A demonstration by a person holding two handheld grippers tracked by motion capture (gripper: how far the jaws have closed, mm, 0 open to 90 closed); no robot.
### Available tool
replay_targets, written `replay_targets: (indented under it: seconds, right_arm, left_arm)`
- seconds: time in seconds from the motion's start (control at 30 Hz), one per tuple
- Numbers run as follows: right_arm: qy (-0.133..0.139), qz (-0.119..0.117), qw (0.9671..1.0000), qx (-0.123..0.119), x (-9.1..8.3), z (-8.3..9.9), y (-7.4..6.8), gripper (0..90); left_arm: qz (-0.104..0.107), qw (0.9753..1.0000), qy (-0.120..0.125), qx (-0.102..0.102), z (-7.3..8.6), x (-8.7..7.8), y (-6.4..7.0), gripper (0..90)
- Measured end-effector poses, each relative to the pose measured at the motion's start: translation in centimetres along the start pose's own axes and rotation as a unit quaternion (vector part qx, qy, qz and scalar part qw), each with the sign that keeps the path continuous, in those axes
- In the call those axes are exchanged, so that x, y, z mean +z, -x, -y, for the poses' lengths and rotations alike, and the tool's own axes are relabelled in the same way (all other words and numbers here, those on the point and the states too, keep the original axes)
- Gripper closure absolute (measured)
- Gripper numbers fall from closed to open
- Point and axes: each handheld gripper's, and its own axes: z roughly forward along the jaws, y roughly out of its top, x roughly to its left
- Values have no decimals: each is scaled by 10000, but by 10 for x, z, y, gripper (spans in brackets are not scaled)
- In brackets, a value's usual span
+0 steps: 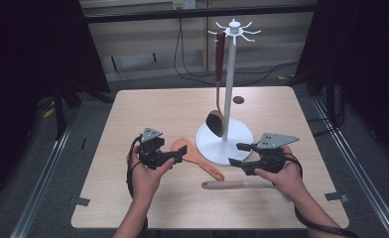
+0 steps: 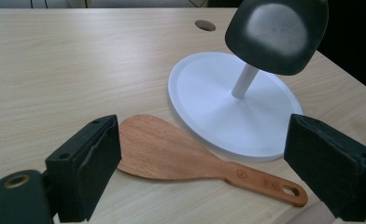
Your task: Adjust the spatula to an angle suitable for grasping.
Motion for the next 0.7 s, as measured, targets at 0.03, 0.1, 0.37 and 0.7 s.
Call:
replay_targets:
  seconds: [0.03, 0.1, 0.37, 0.7]
  right_arm:
    - [-47, -2, 10000, -13, 1, 1, 0, 371]
    - [-173, -72, 9998, -31, 2, 2, -1, 372]
    - [-671, -142, 9974, -212, 8, 11, -6, 439]
    - [-1285, -328, 9896, -557, 19, 24, -14, 676]
  left_arm:
    - [5, 10000, 40, -54, 0, 0, 0, 109]
    - [15, 10000, 40, -67, 0, 1, 0, 109]
    - [8, 10000, 36, -44, 0, 0, 0, 109]
    - [1, 10000, 48, -60, 0, 0, 0, 110]
